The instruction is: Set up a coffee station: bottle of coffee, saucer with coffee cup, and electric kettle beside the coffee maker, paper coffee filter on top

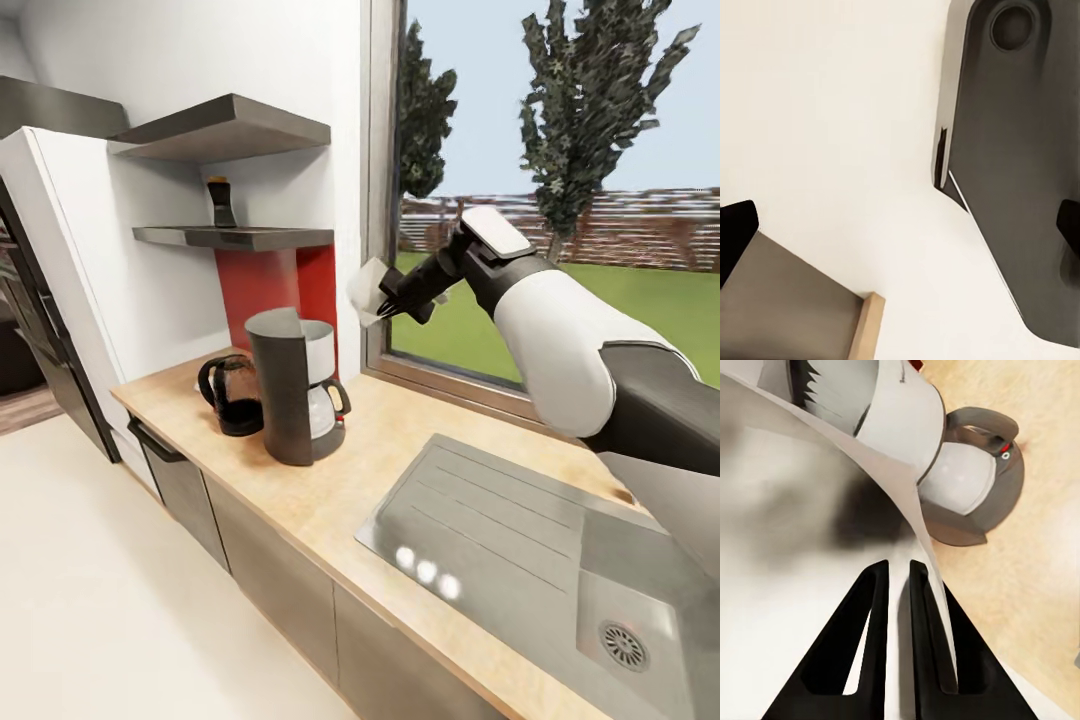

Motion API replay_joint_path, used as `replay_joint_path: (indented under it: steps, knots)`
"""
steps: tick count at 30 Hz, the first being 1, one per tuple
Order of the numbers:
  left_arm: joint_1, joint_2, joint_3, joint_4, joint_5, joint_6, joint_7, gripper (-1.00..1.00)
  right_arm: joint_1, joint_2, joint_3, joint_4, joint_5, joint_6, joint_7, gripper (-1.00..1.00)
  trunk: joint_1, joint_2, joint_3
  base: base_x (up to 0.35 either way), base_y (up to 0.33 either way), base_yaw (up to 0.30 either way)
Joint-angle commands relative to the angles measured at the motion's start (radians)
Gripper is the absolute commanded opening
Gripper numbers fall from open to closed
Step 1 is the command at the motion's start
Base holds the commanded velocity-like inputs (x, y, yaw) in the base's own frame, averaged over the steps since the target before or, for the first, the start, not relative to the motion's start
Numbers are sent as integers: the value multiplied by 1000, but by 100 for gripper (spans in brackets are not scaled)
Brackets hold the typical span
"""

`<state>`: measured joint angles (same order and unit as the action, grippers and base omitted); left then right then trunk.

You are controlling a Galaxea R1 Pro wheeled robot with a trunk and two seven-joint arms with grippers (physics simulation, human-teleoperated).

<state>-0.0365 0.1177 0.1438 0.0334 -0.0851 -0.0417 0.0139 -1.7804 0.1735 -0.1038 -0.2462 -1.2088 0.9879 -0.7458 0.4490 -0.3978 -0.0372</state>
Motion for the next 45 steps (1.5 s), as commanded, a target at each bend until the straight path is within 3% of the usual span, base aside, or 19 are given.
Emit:
replay_joint_path:
  steps: [1, 15, 45]
  knots:
    - [-2, 0, 8, 3, -9, -4, 1, 100, -1, 1, -8, -1, -4, 0, -11, -100, 1, -2, -2, 172, 248, 0]
    - [-2, -1, 8, 3, -10, -4, 1, 100, -2, 1, -8, 1, -3, 0, -11, -100, 1, -2, -2, 199, 229, 0]
    - [0, 2, 8, 3, -10, -5, 1, 100, -2, 1, -8, 54, -7, 0, -24, -100, 1, -2, -12, 5, 3, 18]
